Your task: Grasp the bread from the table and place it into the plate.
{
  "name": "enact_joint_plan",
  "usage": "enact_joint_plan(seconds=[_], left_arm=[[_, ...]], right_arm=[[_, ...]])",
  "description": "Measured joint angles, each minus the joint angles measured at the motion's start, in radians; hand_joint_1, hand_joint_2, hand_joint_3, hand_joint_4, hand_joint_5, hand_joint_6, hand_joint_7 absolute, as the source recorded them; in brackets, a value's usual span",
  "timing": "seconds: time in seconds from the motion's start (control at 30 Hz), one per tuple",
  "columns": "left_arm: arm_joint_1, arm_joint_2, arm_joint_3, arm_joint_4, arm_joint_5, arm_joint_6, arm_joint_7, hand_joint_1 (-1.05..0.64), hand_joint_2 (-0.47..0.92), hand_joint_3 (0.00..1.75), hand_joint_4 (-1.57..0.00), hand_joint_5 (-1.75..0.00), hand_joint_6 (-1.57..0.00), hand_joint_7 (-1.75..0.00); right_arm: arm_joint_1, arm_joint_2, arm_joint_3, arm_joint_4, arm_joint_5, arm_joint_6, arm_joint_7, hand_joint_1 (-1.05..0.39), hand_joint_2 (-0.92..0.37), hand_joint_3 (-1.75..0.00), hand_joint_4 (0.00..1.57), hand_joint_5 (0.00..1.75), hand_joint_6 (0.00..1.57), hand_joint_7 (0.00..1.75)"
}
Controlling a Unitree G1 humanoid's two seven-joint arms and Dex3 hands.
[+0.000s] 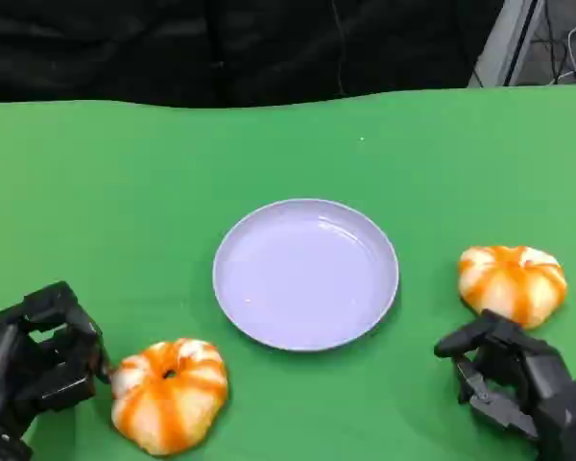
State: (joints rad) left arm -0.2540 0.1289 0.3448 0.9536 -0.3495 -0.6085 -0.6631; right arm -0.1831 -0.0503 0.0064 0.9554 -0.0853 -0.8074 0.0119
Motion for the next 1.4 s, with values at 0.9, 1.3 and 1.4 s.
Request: enact_joint_plan(seconds=[0.9,1.3,1.4], left_arm=[[0.000,-0.021,0.038,-0.022,-0.127,0.118,-0.120,-0.06,0.42,1.16,-0.78,-1.01,-0.98,-0.42],[0.009,-0.024,0.070,-0.063,-0.204,0.184,-0.283,-0.62,0.92,0.10,-0.70,-0.02,-0.68,0.00],[0.012,-0.016,0.073,-0.059,-0.196,0.144,-0.309,-0.73,0.92,0.14,-0.62,0.00,-0.60,0.00]], right_arm=[[-0.008,-0.001,0.000,0.018,-0.001,-0.012,0.000,-0.17,-0.81,-0.72,0.74,1.75,0.71,1.37],[-0.010,-0.001,0.000,0.019,-0.006,-0.012,0.001,-0.18,-0.81,-0.72,0.74,1.75,0.71,1.35],[-0.011,-0.001,0.000,0.019,-0.007,-0.012,0.001,-0.18,-0.81,-0.72,0.74,1.75,0.72,1.36]])
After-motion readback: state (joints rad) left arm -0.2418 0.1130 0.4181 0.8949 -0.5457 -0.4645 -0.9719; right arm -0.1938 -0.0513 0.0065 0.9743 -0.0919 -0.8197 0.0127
